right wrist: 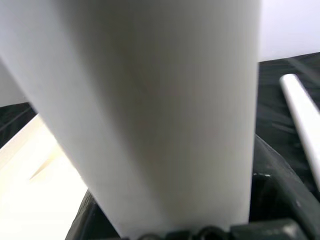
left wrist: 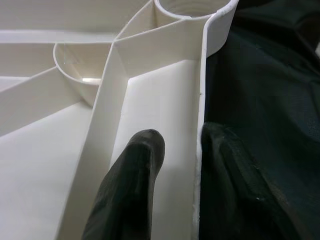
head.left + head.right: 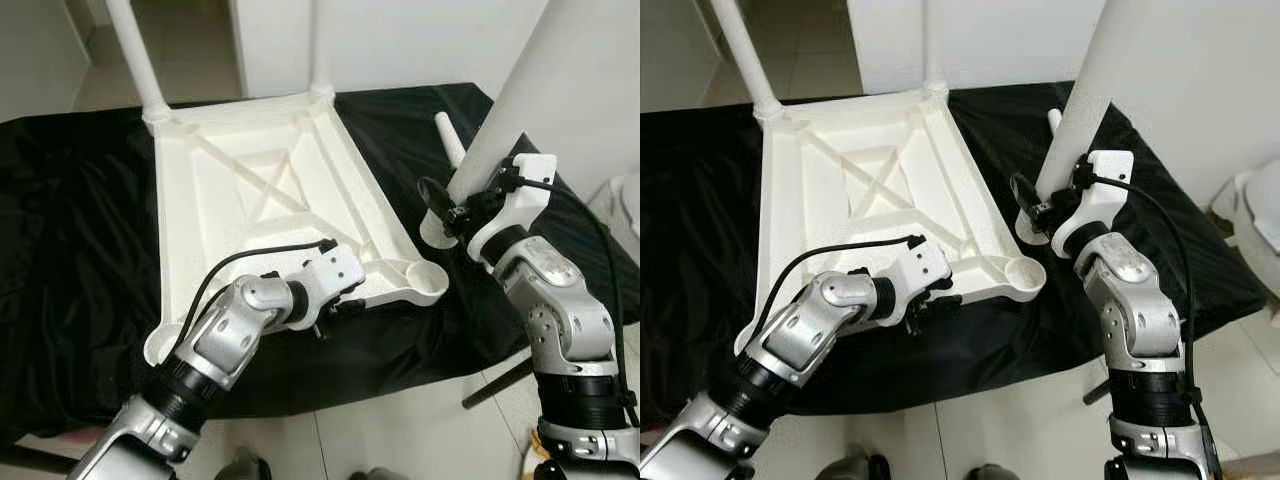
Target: Building children table
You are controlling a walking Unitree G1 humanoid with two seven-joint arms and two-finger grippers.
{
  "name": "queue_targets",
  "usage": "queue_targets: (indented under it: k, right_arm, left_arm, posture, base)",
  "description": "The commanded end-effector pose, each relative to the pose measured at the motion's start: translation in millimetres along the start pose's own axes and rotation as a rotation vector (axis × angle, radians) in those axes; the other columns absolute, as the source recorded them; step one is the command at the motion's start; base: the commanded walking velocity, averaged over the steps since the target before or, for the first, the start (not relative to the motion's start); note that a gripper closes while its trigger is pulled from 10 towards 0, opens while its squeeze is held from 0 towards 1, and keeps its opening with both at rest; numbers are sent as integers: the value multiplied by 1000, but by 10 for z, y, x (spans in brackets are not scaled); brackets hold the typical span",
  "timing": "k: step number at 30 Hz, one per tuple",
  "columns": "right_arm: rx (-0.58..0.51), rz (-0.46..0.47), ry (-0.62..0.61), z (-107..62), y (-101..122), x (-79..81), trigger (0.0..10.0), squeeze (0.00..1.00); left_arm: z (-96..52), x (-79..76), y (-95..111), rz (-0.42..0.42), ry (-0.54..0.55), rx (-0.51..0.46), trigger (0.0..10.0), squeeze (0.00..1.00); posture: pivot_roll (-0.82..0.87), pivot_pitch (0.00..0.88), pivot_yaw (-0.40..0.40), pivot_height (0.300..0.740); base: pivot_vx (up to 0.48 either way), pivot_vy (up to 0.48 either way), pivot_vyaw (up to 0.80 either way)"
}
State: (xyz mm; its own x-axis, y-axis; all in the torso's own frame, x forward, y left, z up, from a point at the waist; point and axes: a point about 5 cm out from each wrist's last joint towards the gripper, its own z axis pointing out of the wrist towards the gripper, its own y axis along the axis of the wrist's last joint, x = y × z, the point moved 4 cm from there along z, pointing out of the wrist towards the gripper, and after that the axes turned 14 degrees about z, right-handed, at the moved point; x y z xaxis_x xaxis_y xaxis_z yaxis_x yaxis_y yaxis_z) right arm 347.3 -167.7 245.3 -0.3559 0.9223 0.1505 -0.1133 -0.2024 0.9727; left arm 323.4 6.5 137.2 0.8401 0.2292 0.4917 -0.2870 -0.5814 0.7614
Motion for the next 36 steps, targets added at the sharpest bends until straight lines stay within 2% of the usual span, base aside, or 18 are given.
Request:
queue_targets:
  k: [1, 5, 8, 15, 16, 17, 18, 19, 21, 22, 25, 26, 28, 33, 36]
  right_arm:
    - [-25, -7, 6, -21, 59, 25, 10000, 0]
    - [-23, -3, 5, -26, 54, 27, 10000, 0]
    - [-1, -6, 8, -51, 6, 26, 10000, 0]
    - [21, -8, 18, -62, -49, 28, 10000, 0]
    - [35, -10, 29, -59, -89, 37, 10000, 0]
    - [35, -10, 29, -59, -89, 37, 10000, 0]
    - [46, -13, 39, -50, -125, 49, 10000, 0]
    - [61, -18, 51, -23, -181, 62, 10000, 0]
    - [61, -18, 51, -23, -181, 62, 10000, 0]
    - [65, -19, 57, -5, -200, 67, 10000, 0]
    - [68, -20, 61, 8, -213, 71, 10000, 0]
    - [71, -20, 63, 28, -226, 71, 10000, 0]
    - [81, -19, 74, 92, -273, 85, 10000, 0]
    - [92, -18, 91, 150, -328, 122, 10000, 0]
    - [108, -10, 106, 198, -421, 164, 10000, 0]
  left_arm:
    - [-67, 304, -271, -18, 275, 148, 10000, 0]
    - [-56, 355, -264, -12, 290, 151, 10000, 0]
    - [-83, 386, -271, 25, 283, 159, 10000, 0]
    - [-127, 345, -221, 35, 238, 120, 10000, 0]
    - [-160, 281, -147, 19, 192, 68, 10000, 0]
    - [-160, 281, -147, 19, 192, 68, 10000, 0]
    - [-186, 203, -74, 13, 139, 14, 10000, 0]
    - [-238, 48, 62, -3, 47, -85, 10000, 0]
    - [-238, 48, 62, -3, 47, -85, 10000, 0]
    - [-273, -26, 140, -4, 3, -134, 10000, 0]
    - [-303, -74, 201, -11, -26, -172, 10000, 0]
    - [-341, -112, 277, -37, -55, -214, 10000, 0]
    - [-406, -101, 438, -83, -63, -298, 10000, 0]
    - [-419, -88, 461, -98, -52, -305, 10000, 0]
    - [-441, -26, 516, -122, 7, -319, 10000, 0]
  posture:
    - [-84, 87, 9, 740]
    - [-88, 88, 10, 740]
    - [-91, 91, 15, 740]
    - [-88, 92, 14, 740]
    - [-80, 91, 12, 740]
    - [-80, 91, 12, 740]
    - [-75, 90, 10, 740]
    - [-65, 85, 5, 740]
    - [-65, 85, 5, 740]
    - [-60, 84, 3, 740]
    - [-60, 84, 3, 740]
    - [-55, 82, -2, 740]
    - [-43, 77, -10, 740]
    - [-33, 73, -17, 740]
    - [-30, 71, -21, 740]
  base:
    - [0, 0, 0]
    - [0, 0, 0]
    - [0, 0, 0]
    - [0, 0, 0]
    - [0, 0, 0]
    - [0, 0, 0]
    - [0, 0, 0]
    - [0, 0, 0]
    - [0, 0, 0]
    - [0, 0, 0]
    - [0, 0, 0]
    - [0, 0, 0]
    - [0, 0, 0]
    - [0, 0, 0]
    - [0, 0, 0]
